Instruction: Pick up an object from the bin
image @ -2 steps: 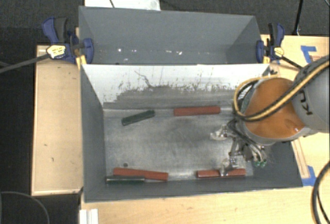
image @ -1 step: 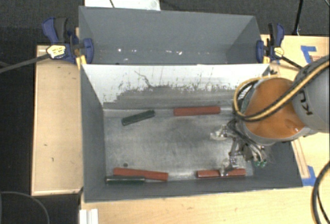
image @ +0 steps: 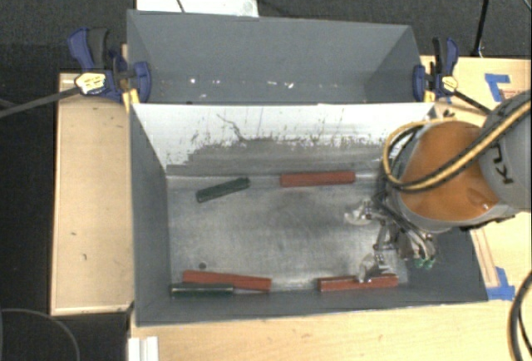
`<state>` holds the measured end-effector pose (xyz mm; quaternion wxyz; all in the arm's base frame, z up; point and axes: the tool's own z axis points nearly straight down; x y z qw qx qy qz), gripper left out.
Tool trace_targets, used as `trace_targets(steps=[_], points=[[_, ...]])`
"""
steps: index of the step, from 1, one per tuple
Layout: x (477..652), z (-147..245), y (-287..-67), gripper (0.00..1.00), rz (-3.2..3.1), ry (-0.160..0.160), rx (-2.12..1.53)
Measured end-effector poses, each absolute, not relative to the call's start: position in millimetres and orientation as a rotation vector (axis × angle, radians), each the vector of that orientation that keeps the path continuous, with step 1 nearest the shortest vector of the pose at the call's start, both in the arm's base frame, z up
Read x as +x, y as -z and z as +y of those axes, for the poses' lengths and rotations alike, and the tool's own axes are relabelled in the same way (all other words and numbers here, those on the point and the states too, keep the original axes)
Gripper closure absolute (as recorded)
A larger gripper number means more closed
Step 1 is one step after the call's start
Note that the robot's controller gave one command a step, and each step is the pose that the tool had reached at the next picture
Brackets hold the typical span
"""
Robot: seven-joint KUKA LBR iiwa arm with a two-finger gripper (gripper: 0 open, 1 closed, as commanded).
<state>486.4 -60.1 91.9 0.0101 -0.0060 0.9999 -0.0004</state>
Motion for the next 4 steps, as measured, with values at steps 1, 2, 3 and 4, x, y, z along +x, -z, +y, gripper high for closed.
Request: trace_targets(steps=[1, 2, 3, 4], points=[[479.8, -71.4, -90.9, 0.0, 3.129, 0.001, -0.183], [482.6, -66.4, -87.0, 1.0, 3.106, 0.002, -0.432], [482.6, -66.5, -87.0, 1.0, 3.106, 0.002, -0.432], [492.6, -59.5, -228.1, 1.0, 3.113, 0.0, -0.395]])
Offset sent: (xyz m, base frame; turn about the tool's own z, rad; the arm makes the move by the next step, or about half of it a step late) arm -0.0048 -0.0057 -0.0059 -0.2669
